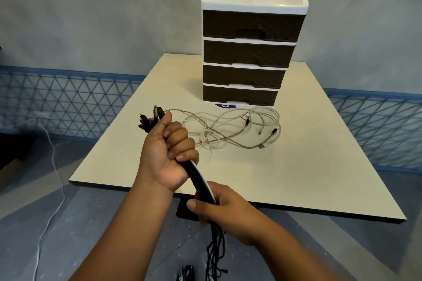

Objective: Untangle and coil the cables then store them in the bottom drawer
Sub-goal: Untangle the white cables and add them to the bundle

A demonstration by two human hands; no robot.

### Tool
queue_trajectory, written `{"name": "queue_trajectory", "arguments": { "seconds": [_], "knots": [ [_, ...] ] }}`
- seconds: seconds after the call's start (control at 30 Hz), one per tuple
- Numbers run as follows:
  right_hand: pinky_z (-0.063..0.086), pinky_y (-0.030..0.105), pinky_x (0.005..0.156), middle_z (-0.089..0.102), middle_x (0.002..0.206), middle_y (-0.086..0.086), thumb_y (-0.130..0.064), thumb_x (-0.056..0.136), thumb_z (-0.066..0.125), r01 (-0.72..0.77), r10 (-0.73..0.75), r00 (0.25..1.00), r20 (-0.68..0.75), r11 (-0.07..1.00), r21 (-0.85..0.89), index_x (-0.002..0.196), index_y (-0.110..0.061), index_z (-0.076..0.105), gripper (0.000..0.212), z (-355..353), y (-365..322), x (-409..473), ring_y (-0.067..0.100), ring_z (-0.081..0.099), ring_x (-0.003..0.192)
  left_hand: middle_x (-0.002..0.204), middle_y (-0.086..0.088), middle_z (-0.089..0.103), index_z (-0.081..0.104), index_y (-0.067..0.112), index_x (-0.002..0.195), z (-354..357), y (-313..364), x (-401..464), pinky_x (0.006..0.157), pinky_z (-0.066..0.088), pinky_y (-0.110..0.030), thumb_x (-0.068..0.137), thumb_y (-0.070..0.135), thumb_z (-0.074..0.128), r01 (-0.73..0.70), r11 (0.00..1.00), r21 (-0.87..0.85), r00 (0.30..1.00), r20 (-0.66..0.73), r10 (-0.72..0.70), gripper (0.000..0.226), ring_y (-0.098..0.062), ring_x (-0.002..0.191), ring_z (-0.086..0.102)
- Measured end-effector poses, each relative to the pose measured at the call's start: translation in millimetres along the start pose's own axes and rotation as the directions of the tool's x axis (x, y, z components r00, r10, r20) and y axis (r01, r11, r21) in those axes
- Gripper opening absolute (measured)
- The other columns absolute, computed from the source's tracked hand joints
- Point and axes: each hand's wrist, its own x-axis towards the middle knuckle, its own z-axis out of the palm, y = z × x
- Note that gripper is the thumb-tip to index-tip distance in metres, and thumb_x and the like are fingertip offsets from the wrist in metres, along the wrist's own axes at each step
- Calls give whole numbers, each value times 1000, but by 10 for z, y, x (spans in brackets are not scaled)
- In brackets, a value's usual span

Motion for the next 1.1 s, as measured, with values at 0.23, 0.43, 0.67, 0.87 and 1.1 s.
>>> {"name": "queue_trajectory", "arguments": {
  "seconds": [0.23,0.43,0.67,0.87,1.1],
  "knots": [
    [49,34,97,71,112,8,-31,94,61,-27,27,999,26,1000,11,115,-13,68,29,-332,128,464,22,66,108,44,9,16,38,23,51,-210,472,303,32,22,-16,96,42,42,34,999,-19,999,0,-34,49,-5,35,13],
    [47,18,74,66,102,-7,-23,95,59,-132,-152,863,-482,853,-504,106,-22,69,15,-569,315,1040,7,60,79,45,8,14,36,23,50,-299,758,576,30,19,-15,96,43,41,63,998,17,996,-70,-62,50,-6,35,11],
    [47,35,73,59,101,1,-23,91,59,-204,-292,866,-406,535,-820,104,-16,65,16,-656,447,1471,24,57,94,37,4,21,34,23,50,-383,919,869,31,15,-15,98,42,41,115,991,69,977,-188,-100,52,-6,38,7],
    [47,34,68,67,83,-1,-36,93,60,-194,-341,846,-410,519,-832,88,-19,72,22,-938,13,1559,23,60,83,36,6,22,38,23,50,-446,1043,1033,32,13,-14,95,41,45,159,979,127,957,-263,-121,50,-5,29,13],
    [54,26,71,66,74,-3,-28,100,53,121,-245,648,-721,968,-220,98,-18,69,18,-1296,-1260,1507,10,64,71,37,8,21,53,21,62,-394,1097,1135,31,13,-13,81,36,59,223,953,207,948,-275,-162,26,-4,26,20]
  ]
}}
